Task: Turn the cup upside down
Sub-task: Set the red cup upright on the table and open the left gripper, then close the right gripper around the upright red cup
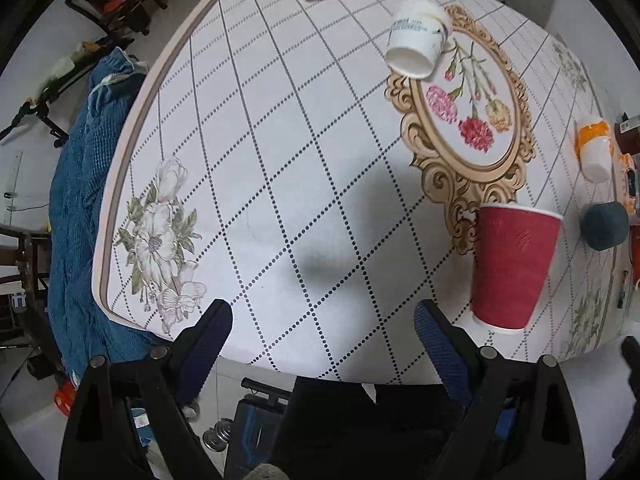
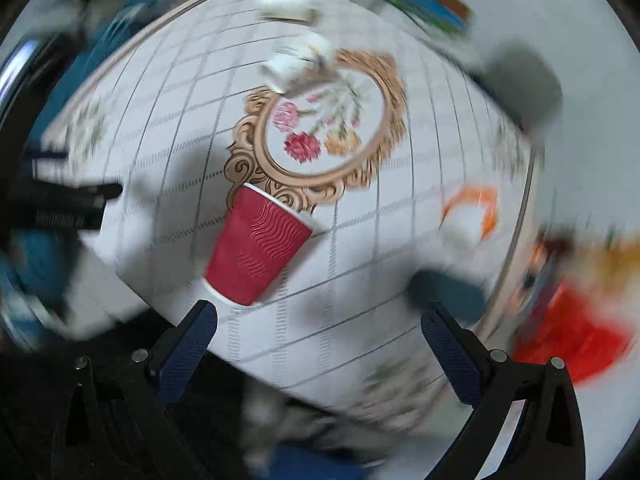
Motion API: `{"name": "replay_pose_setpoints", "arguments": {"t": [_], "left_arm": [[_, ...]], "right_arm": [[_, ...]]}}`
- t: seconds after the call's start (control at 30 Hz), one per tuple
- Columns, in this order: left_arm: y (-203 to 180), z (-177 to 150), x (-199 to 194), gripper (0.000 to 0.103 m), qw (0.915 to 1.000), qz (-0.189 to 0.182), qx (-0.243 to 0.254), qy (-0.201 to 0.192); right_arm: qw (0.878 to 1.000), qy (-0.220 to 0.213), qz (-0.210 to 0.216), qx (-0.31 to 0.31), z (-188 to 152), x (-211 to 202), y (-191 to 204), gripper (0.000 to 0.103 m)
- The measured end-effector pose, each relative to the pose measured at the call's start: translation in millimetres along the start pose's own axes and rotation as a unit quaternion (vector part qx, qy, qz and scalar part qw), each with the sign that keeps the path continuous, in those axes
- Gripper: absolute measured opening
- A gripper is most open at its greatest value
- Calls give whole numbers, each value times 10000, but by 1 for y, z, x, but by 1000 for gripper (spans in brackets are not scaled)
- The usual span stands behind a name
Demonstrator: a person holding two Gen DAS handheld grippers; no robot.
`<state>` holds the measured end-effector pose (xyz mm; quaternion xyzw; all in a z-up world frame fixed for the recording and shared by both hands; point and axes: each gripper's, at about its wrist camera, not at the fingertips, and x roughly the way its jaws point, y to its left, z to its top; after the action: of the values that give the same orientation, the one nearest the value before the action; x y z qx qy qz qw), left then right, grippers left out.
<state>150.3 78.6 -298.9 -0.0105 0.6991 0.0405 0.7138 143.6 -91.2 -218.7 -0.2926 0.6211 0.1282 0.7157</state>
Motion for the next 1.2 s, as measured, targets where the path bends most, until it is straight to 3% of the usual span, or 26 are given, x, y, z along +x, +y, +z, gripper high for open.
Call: {"name": "replay_pose_setpoints", "arguments": {"t": [0.07, 0.13, 0.2, 0.3, 0.43, 0.47, 0.63, 0.67, 0.8, 0.9, 0.97, 1.07, 1.2], "left_arm": [[0, -2, 8, 97, 10000, 10, -24, 39], [-1, -3, 14, 97, 10000, 10, -42, 60], [-2, -3, 20, 97, 9999, -20, -64, 94], [-6, -3, 27, 97, 9999, -61, -29, 128], [-11, -2, 40, 97, 9997, -56, 73, 212], [-11, -2, 44, 97, 9996, -55, 94, 252], [-13, -2, 61, 97, 9992, 6, 130, 381], [-14, -2, 64, 97, 9991, 8, 118, 407], [-14, -3, 72, 97, 9989, 28, 54, 456], [-13, -5, 77, 97, 9989, 50, -2, 465], [-9, -7, 81, 97, 9989, 71, -35, 458], [2, -8, 87, 97, 9988, 90, -86, 466], [7, -10, 91, 97, 9988, 103, -145, 466]], "right_arm": [[9945, -49, -380, -971, 6, -2, 14, 103], [9806, -59, -736, -1815, 10, 2, 27, 103], [9532, -53, -1148, -2798, 12, 9, 43, 103], [8963, 21, -1556, -4152, 6, 26, 63, 103], [7938, -91, -2021, -5736, -14, 45, 88, 103], [7612, -145, -2089, -6138, -21, 49, 92, 103], [6217, -341, -2233, -7500, -49, 72, 103, 101], [5809, -406, -2271, -7806, -56, 78, 103, 101], [4790, -557, -2372, -8433, -71, 97, 101, 101], [4228, -661, -2386, -8718, -76, 110, 100, 101], [3933, -682, -2381, -8854, -79, 115, 102, 101], [3603, -652, -2338, -9007, -80, 122, 103, 101], [3328, -594, -2258, -9136, -79, 129, 104, 101]]}}
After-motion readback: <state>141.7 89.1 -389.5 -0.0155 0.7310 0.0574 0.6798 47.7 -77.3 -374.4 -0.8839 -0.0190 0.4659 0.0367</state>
